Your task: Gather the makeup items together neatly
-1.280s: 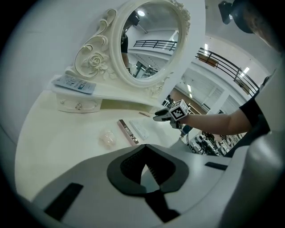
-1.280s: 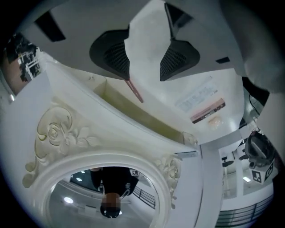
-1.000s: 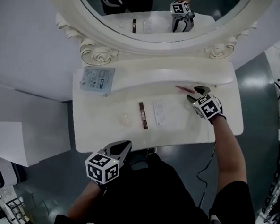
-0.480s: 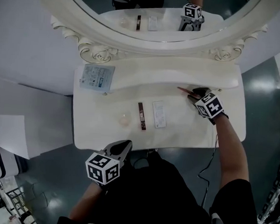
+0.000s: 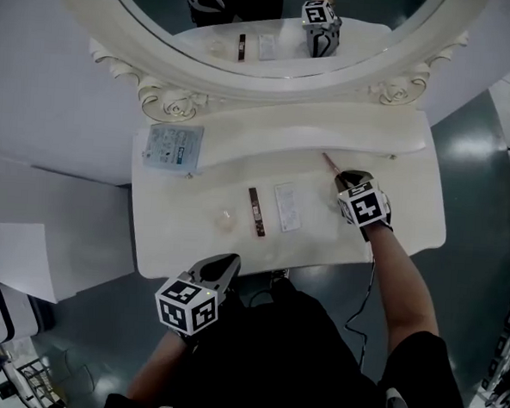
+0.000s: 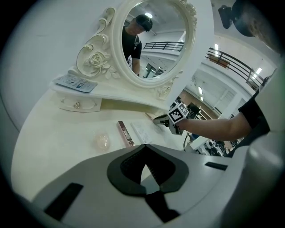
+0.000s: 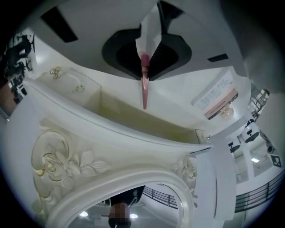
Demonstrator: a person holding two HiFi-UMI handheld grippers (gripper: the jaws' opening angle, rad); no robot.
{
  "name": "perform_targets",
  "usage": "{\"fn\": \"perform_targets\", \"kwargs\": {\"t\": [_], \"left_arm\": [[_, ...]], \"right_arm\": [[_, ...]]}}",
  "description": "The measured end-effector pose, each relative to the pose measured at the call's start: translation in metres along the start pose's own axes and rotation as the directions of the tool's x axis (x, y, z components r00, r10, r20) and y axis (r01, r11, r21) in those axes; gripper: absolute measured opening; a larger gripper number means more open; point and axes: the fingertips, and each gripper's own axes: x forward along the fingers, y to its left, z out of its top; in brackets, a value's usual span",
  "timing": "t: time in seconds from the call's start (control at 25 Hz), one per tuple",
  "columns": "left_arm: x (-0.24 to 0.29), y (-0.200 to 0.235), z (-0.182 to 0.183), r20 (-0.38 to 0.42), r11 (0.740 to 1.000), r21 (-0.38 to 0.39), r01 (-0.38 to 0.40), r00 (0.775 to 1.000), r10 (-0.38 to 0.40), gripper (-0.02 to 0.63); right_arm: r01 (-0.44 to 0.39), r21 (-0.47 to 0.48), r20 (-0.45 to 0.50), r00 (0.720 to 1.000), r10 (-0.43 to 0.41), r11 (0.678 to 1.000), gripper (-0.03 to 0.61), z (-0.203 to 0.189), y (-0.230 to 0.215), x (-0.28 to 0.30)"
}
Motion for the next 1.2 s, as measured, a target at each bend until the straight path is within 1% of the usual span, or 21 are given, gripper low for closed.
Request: {"fn": "perform_targets", "kwargs": {"t": [0.12,0.24,0.44,0.72,0.88,1.0,1.2], "left_arm": [[-0.004,0.002,0.000,-0.008,1.000,0.016,0.022,1.000,-0.022,0.009],[-0.007,0.003,0.001,-0.022,0.998,0.039,0.050,0.999,-0.049,0.009],[-0.015,0.003,0.002,-0.043,0.992,0.082,0.098,0.995,-0.095,0.009],[-0.032,0.012,-0.003,-0.055,0.987,0.100,0.128,0.991,-0.123,0.009],[-0.044,0.021,-0.007,-0.056,0.987,0.098,0.125,0.991,-0.120,0.009],[-0.051,0.027,-0.011,-0.055,0.988,0.092,0.121,0.992,-0.117,0.008],[-0.061,0.036,-0.019,-0.058,0.990,0.082,0.115,0.992,-0.110,0.009]], "right_arm": [[0.035,0.116,0.018,0.999,-0.037,0.993,0.074,-0.006,0.016,-0.015],[0.048,0.238,0.028,0.998,-0.056,0.970,0.074,-0.014,0.034,-0.028],[0.088,0.355,0.007,0.995,-0.097,0.931,0.074,-0.033,0.056,-0.043],[0.110,0.431,-0.006,0.993,-0.119,0.896,0.074,-0.042,0.084,-0.048],[0.144,0.465,-0.034,0.989,-0.145,0.874,0.074,-0.044,0.093,-0.046],[0.153,0.488,-0.048,0.988,-0.149,0.859,0.074,-0.044,0.096,-0.042],[0.167,0.503,-0.076,0.986,-0.149,0.848,0.074,-0.048,0.100,-0.034]]}}
